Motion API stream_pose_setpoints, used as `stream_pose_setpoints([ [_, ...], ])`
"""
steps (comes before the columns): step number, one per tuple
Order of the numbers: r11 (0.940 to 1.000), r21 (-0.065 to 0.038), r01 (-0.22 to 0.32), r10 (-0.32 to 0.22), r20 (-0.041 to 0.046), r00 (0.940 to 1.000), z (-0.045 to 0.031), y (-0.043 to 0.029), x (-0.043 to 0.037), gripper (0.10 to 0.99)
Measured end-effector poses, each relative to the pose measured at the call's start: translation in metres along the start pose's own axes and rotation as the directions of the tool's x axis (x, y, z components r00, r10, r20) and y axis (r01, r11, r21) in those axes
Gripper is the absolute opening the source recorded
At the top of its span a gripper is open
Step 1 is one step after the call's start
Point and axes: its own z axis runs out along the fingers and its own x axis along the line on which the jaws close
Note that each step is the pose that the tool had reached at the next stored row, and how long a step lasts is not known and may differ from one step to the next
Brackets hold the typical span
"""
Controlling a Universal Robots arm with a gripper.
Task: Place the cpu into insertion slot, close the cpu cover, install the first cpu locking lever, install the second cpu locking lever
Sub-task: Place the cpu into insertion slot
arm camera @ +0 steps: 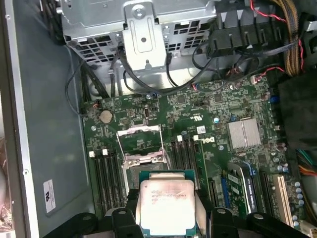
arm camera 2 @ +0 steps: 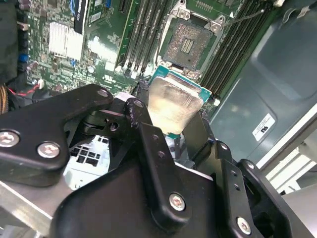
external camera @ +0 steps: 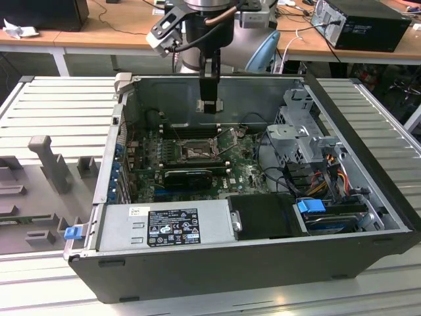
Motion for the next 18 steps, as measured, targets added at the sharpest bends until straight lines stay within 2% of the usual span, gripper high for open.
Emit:
stream_pose_setpoints([
  [7,0.9962,-0.002,-0.087,0.087,0.0077,0.9962,0.0007,-0.0001,0.0,0.525],
  [13,0.9875,-0.004,-0.157,0.158,0.0139,0.9874,0.0013,-0.0001,0.0,0.525],
  [18,0.9795,-0.006,-0.201,0.201,0.0178,0.9794,0.0058,-0.0006,-0.0001,0.525],
])
